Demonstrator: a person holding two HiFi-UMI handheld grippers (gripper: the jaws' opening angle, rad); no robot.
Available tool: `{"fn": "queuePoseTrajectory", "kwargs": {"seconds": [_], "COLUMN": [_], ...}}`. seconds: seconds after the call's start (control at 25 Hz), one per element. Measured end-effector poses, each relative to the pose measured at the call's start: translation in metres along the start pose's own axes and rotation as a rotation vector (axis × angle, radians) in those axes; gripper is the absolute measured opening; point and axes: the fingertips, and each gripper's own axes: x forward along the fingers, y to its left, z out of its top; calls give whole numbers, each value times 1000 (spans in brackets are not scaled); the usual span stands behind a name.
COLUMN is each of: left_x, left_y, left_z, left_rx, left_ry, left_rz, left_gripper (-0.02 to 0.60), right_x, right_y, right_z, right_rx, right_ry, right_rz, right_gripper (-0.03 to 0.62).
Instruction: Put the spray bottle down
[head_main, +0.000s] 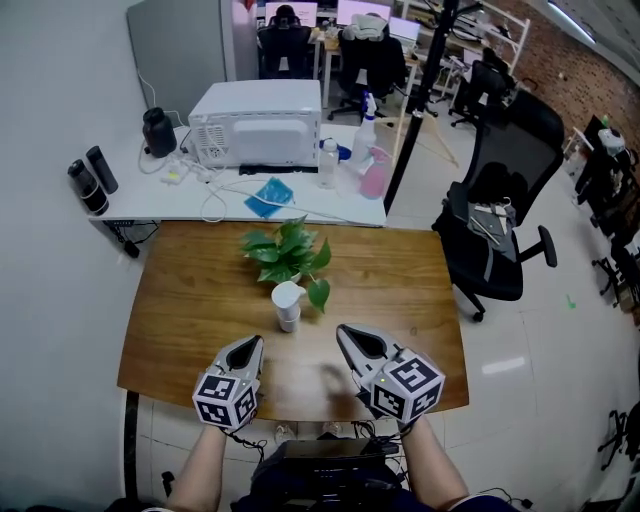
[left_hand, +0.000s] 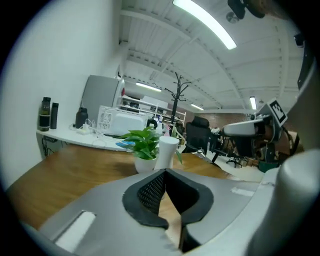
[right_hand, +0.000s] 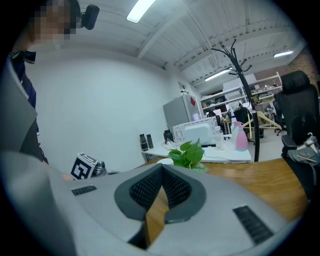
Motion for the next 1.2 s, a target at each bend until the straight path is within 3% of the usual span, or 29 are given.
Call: {"fn": "queuePoseTrajectory", "kwargs": {"seconds": [0.12,0.48,1.2], "left_x": [-21,-39,-40], "left_y": [-4,-23,-25], "left_z": [18,74,77], "left_rx": [-4,82,73], "left_ry": [-34,-115,-112], "left_rz": [1,-19,-28], "left_gripper": [8,8,8], "right_x": [3,8,1], "right_y": [5,17,28], "right_z": [0,20,19], "right_rx": [0,-26,-75], "right_ry": [-5,-79,-76], "right_rz": [14,11,34], "right_gripper": [2,3,3]}}
